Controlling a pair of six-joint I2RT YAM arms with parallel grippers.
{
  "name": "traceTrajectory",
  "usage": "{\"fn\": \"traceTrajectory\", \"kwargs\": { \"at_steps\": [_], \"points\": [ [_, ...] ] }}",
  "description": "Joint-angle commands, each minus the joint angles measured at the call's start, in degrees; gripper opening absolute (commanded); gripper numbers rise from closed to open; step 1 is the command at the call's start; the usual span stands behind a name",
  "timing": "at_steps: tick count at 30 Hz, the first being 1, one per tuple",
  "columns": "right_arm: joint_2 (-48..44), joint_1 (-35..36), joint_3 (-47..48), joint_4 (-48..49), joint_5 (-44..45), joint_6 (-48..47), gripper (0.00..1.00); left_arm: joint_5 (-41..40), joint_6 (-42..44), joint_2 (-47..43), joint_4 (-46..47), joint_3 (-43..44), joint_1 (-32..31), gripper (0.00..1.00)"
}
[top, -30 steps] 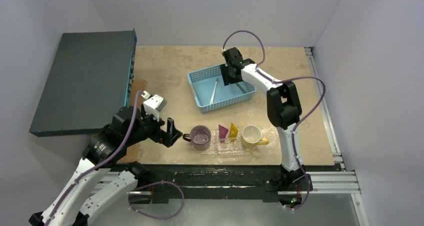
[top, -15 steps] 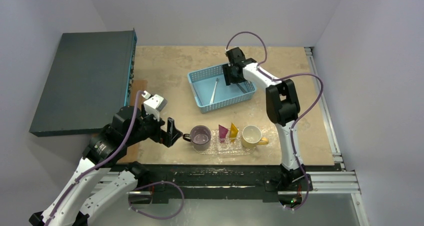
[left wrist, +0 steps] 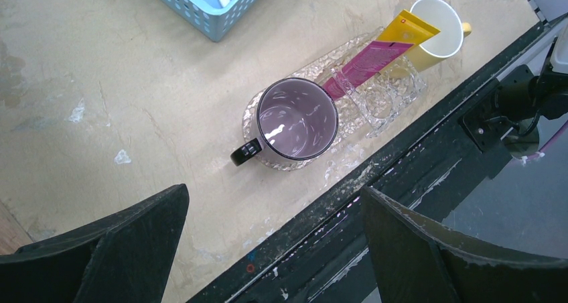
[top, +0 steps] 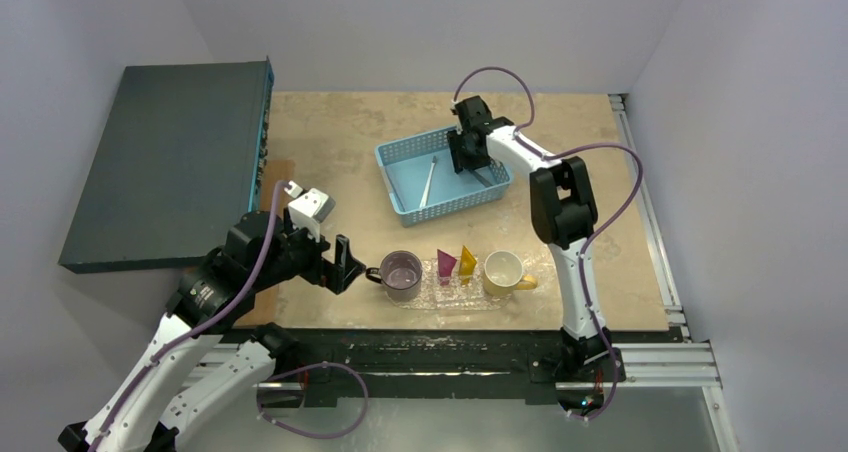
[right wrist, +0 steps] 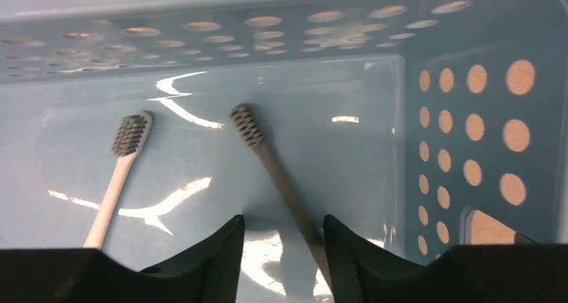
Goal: Prepare toiletry sets of a toothbrush and toothpaste on the tray
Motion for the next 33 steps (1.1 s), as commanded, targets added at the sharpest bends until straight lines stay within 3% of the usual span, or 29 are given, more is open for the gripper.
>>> {"fn": "traceTrajectory", "kwargs": {
  "at_steps": [1,11,33],
  "points": [
    [0.41,-0.27,-1.09,-0.35,-1.80,-0.42,0.44,0.40,1.36,0.28,1.24,0.25,0.46,1.00],
    [-0.14,-0.27,-3.57,-0.36,-3.16,0.20,0.00,0.31,1.38,0.33,1.09,0.25,0.48,1.00],
    [-11.42,-0.29,-9.09,5.78,-1.08,2.07,0.00,0.69,1.37,0.63,1.22,0.29,0.81,1.00]
  ]
}}
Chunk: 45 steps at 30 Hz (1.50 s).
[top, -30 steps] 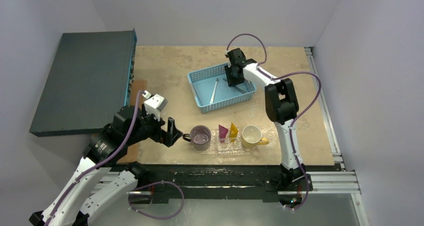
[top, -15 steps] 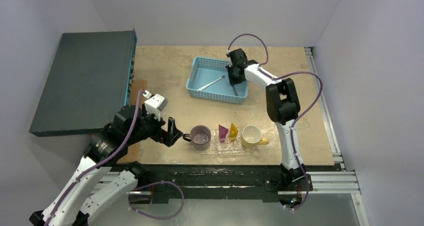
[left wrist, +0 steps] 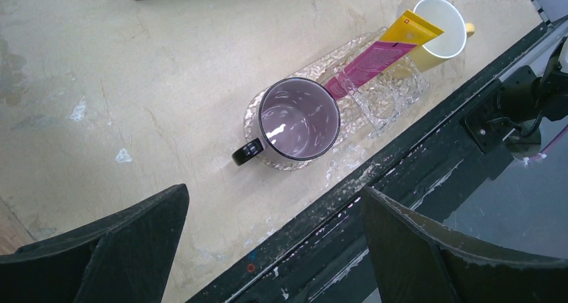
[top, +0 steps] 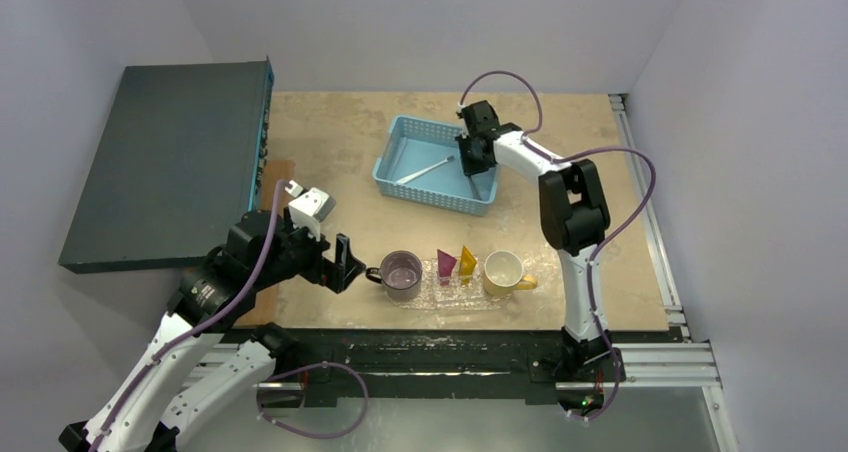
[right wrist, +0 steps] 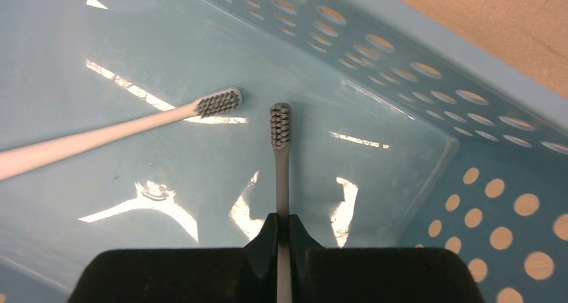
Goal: Prepare toiletry sets of a toothbrush and toothpaste on the tray
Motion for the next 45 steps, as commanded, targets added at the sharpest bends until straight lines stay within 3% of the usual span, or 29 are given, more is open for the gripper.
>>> {"fn": "traceTrajectory", "kwargs": {
  "at_steps": [1,14,28,38,45],
  "points": [
    [-6.26,0.13,-0.21,1.79,0.88,1.10,0.00,0.71,1.38,0.34,1.23,0.37,0.47,1.00],
    [-14.37,0.29,-2.49,5.96,0.54,2.92,0.00,1.16,1.38,0.36,1.36,0.44,0.60,1.00],
    [-32.77,3.86,-12.58,15.76,-5.42,9.08,0.00,2.72,1.17,-0.39,1.46,0.29,0.70,1.00],
    [-46.87,10.69,-23.54,23.55,-9.27,15.85,0.00,10.87,-2.38,-1.18,6.15,0.37,0.73,1.00],
    [-56.49,12.35,-33.20,32.48,-18.76,23.25,0.00,17.52,-7.46,-1.48,11.05,0.41,0.66,1.00]
  ]
}}
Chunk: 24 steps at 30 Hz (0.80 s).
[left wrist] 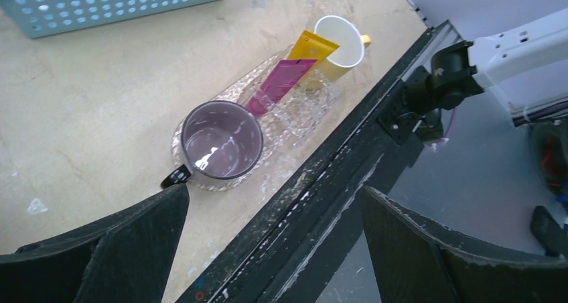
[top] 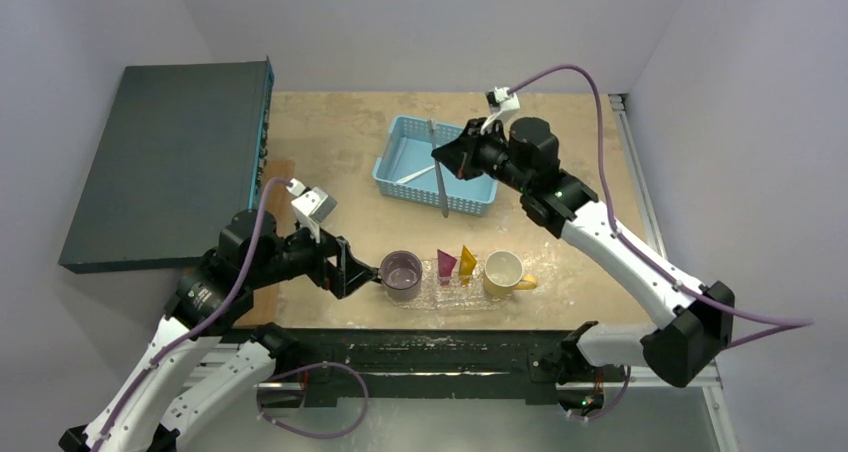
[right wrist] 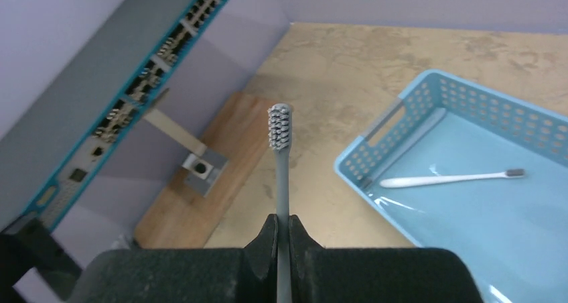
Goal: Prepare toiletry sets of a toothbrush and toothpaste on the tray
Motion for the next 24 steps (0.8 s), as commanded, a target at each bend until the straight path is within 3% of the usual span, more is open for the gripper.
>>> {"fn": "traceTrajectory", "kwargs": {
  "at_steps": [1,6,11,24],
  "points": [
    [-5.63,0.43,-4.27,8.94,-7.62,6.28,0.00,6.43,-4.90,-0.58,7.23,0.07,0.30,1.00],
    [-9.19,1.97,-9.35,15.77,-13.86,12.39,0.00,10.82,-9.64,-0.37,13.05,-1.01,0.23,1.00],
    [-12.69,5.62,-13.78,23.17,-14.55,17.47,0.00,14.22,-14.59,-0.43,19.17,-2.82,0.23,1.00],
    [-16.09,18.26,-22.32,38.32,0.18,28.25,0.00,18.80,-23.08,0.35,31.15,-7.97,0.24,0.95]
  ]
}}
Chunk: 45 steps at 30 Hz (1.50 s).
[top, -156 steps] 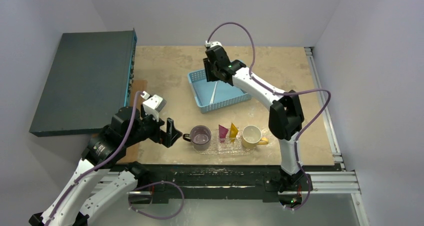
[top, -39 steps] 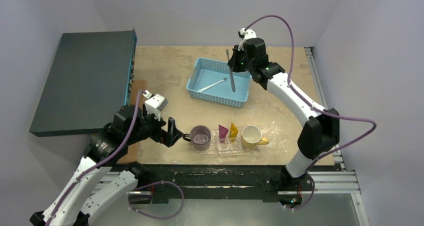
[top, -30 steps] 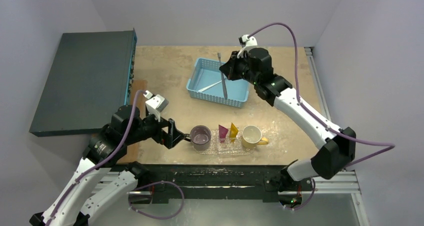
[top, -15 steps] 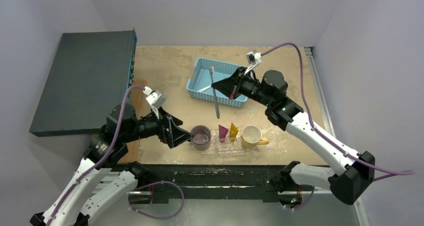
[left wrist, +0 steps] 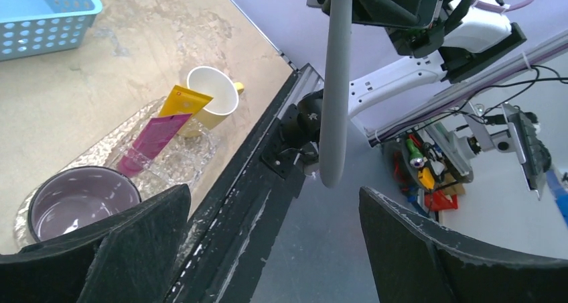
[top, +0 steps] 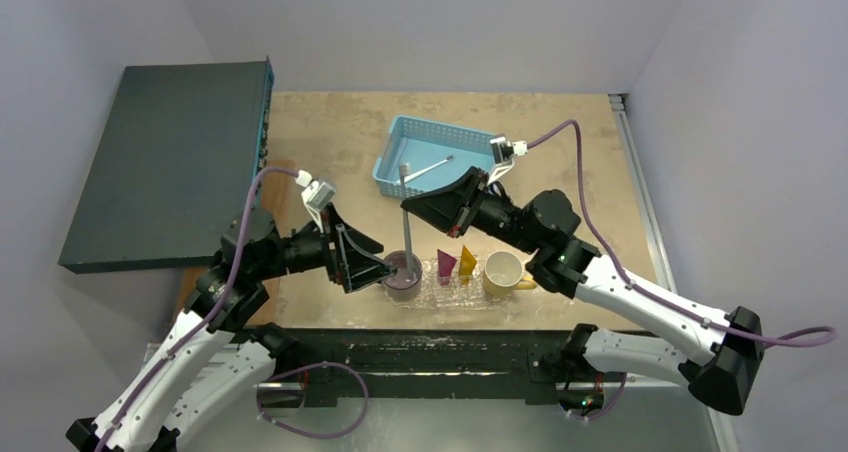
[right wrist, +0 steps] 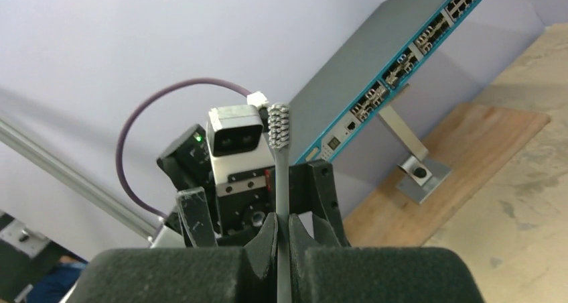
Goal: Prepare toiletry sets of a toothbrush and toothpaste on the tray
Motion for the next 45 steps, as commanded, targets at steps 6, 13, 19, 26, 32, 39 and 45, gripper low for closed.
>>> {"fn": "traceTrajectory", "kwargs": {
  "at_steps": [6,13,19,26,32,39,45],
  "points": [
    [3.64,5.72,-2.62,14.46,7.99,7.87,0.00,6.69,-8.42,-0.19,14.36,-4.16,0.23,0.88],
    [6.72,8.65,-1.61,17.57,11.46,7.28,0.00,10.29,-11.31,-1.01,18.28,-5.57,0.18,0.70],
    [8.22,9.82,-2.00,19.86,13.41,6.60,0.00,11.32,-12.59,-2.80,19.34,-6.44,0.17,0.47],
    [7.75,10.91,-3.35,21.60,14.26,5.28,0.00,12.02,-11.99,-4.38,17.93,-6.66,0.16,0.10],
    [6.04,11.70,-3.78,18.44,14.26,1.25,0.00,9.93,-10.02,-5.64,13.86,-6.25,0.23,0.00],
    [2.15,11.73,-3.90,11.79,13.67,-4.28,0.35,9.35,-6.43,-6.13,8.52,-4.90,0.21,0.00],
    [-0.63,11.69,-0.15,0.80,10.80,-13.20,0.52,9.35,-2.06,-6.70,1.87,-3.06,0.19,0.00]
  ]
}}
